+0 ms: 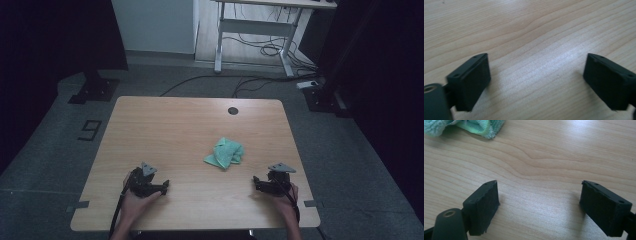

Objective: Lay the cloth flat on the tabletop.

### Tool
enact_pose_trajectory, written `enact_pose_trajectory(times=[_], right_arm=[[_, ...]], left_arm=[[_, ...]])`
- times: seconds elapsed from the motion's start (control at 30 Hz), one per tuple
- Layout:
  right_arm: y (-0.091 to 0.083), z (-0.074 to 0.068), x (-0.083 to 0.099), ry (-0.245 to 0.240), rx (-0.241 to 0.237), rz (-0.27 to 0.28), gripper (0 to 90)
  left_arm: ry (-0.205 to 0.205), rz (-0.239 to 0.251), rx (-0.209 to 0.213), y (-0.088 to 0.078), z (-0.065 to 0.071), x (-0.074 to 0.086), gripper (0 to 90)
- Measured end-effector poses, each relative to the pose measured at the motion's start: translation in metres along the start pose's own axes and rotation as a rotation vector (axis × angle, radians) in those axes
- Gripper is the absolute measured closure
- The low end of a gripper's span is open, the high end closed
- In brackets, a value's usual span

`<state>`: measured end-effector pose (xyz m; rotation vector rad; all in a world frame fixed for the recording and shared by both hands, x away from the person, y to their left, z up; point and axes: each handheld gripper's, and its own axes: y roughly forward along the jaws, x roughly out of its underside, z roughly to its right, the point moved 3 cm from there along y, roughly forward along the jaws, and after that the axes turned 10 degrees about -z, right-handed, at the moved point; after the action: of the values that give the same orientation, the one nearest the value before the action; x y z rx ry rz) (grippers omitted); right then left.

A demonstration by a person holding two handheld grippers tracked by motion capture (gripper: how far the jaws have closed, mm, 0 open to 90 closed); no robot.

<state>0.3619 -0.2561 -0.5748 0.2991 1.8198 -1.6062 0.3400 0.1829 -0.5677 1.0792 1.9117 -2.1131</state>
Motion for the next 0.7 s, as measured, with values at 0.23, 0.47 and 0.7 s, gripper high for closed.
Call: enact_pose_trajectory(times=[0.23,0.47,0.7], right_arm=[[-0.002,-0.005,-0.001,-0.004,-0.008,0.03,17.8],[-0.005,-0.008,-0.006,-0.02,-0.021,0.047,18.8],[-0.013,-0.018,-0.014,-0.034,-0.05,0.097,22.2]], left_arm=[[0.006,0.055,-0.02,-0.011,0.007,0.002,16.5],[0.006,0.105,-0.008,-0.019,0.009,0.004,21.7],[-0.021,0.1,-0.001,-0.021,0.006,0.007,25.8]])
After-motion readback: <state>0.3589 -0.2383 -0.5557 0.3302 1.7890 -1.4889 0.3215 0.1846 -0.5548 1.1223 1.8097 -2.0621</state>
